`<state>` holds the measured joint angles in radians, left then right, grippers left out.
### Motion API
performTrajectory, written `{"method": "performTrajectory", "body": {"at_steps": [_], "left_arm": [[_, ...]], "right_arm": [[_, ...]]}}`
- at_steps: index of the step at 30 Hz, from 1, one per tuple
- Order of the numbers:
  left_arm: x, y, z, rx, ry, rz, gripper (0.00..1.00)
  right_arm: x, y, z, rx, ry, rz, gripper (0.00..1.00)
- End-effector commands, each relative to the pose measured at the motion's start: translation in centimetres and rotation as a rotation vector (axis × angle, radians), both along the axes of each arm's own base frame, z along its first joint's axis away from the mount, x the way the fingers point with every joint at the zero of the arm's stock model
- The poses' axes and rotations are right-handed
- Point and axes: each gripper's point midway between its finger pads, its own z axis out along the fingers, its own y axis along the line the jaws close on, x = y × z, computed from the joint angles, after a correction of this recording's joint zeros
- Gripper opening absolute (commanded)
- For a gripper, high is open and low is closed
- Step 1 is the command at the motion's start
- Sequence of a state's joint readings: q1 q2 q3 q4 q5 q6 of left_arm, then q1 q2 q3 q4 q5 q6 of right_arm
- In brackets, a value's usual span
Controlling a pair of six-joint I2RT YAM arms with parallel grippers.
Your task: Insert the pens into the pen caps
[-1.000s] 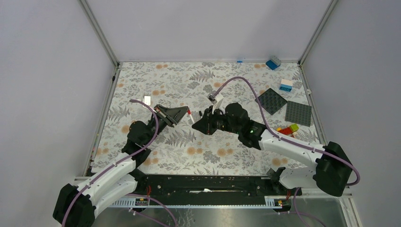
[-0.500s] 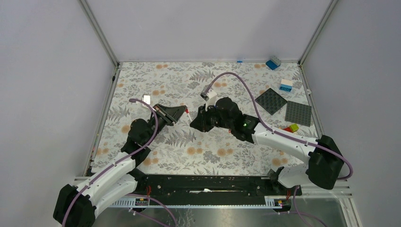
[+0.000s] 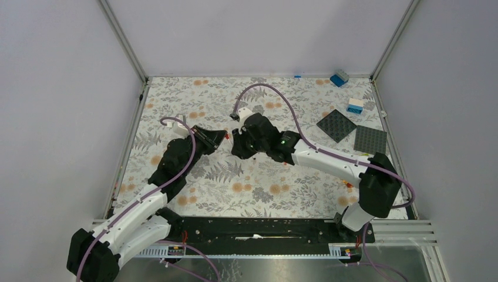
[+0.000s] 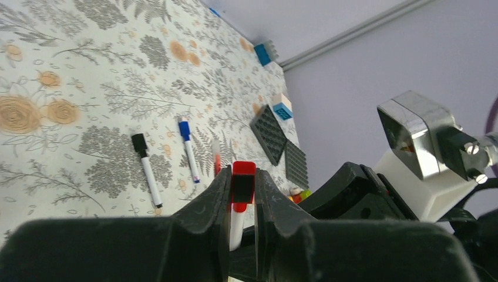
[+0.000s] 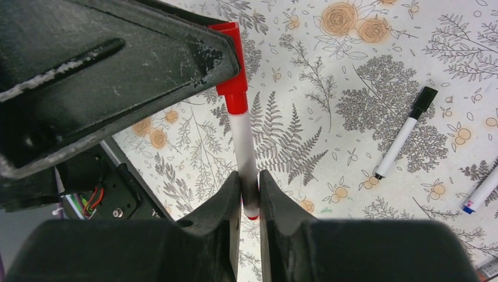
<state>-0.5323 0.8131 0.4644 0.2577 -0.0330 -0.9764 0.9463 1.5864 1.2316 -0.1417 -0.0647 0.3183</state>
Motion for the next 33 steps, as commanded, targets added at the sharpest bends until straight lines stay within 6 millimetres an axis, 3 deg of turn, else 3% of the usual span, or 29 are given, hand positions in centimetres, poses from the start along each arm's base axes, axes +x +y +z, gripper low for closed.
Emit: {"method": "performTrajectory", "body": {"at_steps": [1,6,14,24,33], "left_arm": [[-3.2,-2.4,-3.5,0.048,0.211,-0.161,0.00],[-3.4,-2.6,-4.6,0.062,0.256,-0.172,0.00],[-3.6,-2.2,-4.8,0.146,0.247,-0.186,0.00],[-5.7,-3.2,-2.4,0.075,0.097,-0.315,0.00],[-7.6,-3.3,-1.2,0.037,0.018,-0.382,0.00]], "right_arm": [[7.2,1.4,7.3,0.133,-0.231,-0.201,0.00],[7.1,2.5,6.5,0.114,-0.205,-0.161,0.00],[5.4,3.4,7.6,0.150,-0.214,-0.032,0.00],[1.4,3.8,13.7,0.433,-0.214,0.294,0.00],[-1.0,2.3,16.4,0.570,-0.222,0.466,0.00]]}}
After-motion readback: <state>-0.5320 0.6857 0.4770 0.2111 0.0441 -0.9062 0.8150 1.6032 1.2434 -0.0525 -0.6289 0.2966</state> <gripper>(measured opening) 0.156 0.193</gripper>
